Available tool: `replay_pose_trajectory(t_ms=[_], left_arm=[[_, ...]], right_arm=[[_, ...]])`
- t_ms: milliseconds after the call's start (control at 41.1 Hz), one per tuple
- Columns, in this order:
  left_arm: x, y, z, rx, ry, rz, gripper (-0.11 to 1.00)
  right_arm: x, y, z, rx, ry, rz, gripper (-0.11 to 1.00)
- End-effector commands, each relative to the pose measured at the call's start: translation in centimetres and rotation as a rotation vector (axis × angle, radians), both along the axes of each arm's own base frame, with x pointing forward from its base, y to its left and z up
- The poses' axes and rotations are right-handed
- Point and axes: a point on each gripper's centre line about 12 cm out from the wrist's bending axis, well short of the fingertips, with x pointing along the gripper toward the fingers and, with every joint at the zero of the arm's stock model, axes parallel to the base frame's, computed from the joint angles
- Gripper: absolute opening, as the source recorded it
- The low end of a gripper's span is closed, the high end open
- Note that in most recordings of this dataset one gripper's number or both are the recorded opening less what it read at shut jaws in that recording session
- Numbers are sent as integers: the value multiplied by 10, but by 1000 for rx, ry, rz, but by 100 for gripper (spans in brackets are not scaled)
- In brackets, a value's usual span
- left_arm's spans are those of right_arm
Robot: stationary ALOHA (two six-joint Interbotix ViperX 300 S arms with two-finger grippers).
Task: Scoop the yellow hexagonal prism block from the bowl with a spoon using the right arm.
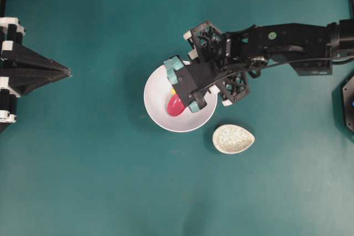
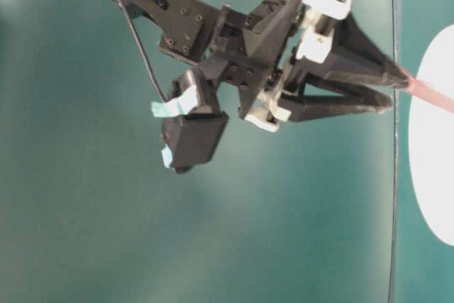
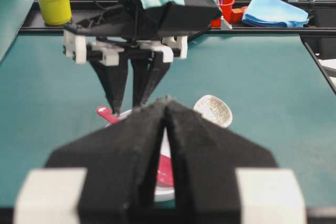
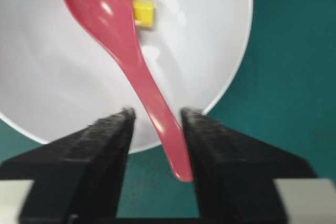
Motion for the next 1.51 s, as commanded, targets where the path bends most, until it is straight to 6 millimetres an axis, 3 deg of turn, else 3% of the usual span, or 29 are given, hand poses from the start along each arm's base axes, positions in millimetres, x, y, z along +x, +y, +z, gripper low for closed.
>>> replay_pose_trajectory(t_ms=[0, 122, 608, 1216, 1483], left_arm=[[2, 0, 8, 5, -21, 1, 6], [2, 0, 8, 5, -21, 1, 6], [2, 0, 9, 6, -23, 1, 6], [2, 0, 8, 8, -18, 0, 6], [2, 0, 8, 8, -17, 0, 6]], right_arm=[[8, 2, 16, -5, -52, 7, 50], [11, 3, 14, -6, -49, 15, 56], [17, 9, -10, -26, 18, 80, 55], [19, 0, -23, -34, 36, 74, 55], [19, 0, -24, -34, 42, 74, 42]])
